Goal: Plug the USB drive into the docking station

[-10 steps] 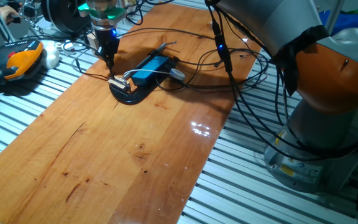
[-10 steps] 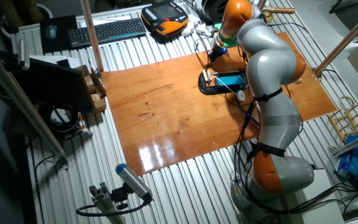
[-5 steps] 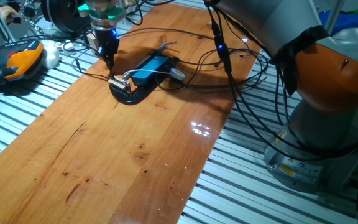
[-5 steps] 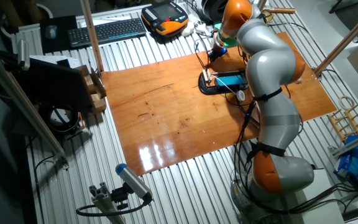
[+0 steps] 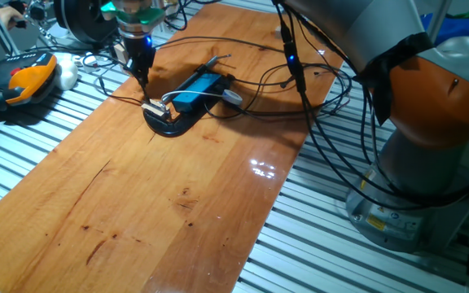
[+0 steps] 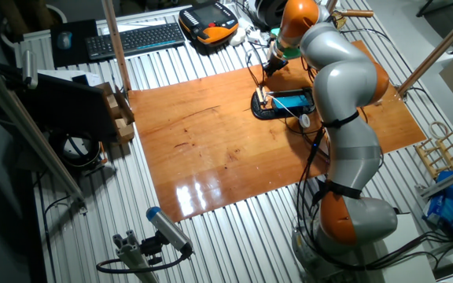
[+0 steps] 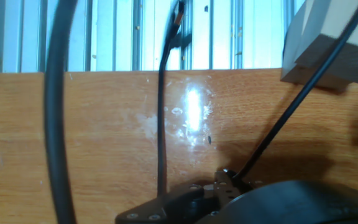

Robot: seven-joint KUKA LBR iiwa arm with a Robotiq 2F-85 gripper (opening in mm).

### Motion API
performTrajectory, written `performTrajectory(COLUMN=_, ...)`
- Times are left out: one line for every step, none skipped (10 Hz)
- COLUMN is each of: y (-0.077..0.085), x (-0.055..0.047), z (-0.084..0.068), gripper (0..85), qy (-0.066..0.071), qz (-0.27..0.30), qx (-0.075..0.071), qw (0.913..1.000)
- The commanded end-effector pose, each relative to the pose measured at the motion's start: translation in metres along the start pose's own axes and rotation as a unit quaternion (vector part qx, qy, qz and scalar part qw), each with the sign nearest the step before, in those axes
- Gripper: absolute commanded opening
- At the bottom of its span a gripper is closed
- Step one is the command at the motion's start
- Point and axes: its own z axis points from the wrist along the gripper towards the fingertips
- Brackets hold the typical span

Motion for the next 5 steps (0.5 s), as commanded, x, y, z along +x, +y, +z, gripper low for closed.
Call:
performTrajectory(y=0.0, x=-0.001, z=-0.004, gripper=0.0, qy=-0.001, qz=0.001, qx=0.001, qw=1.0)
performTrajectory(y=0.0, x=-0.003, z=-0.011, gripper=0.0, qy=-0.001, qz=0.001, qx=0.006, qw=1.0)
performTrajectory(y=0.0, x=-0.003, z=-0.017, gripper=0.0, qy=0.0, qz=0.002, qx=0.008, qw=1.0)
performTrajectory(y=0.0, x=-0.004, z=-0.022, gripper=0.0, qy=0.001, qz=0.001, qx=0.01, qw=1.0)
performTrajectory(y=0.0, x=-0.004, z=-0.028, gripper=0.0, qy=-0.002, qz=0.001, qx=0.014, qw=0.9999)
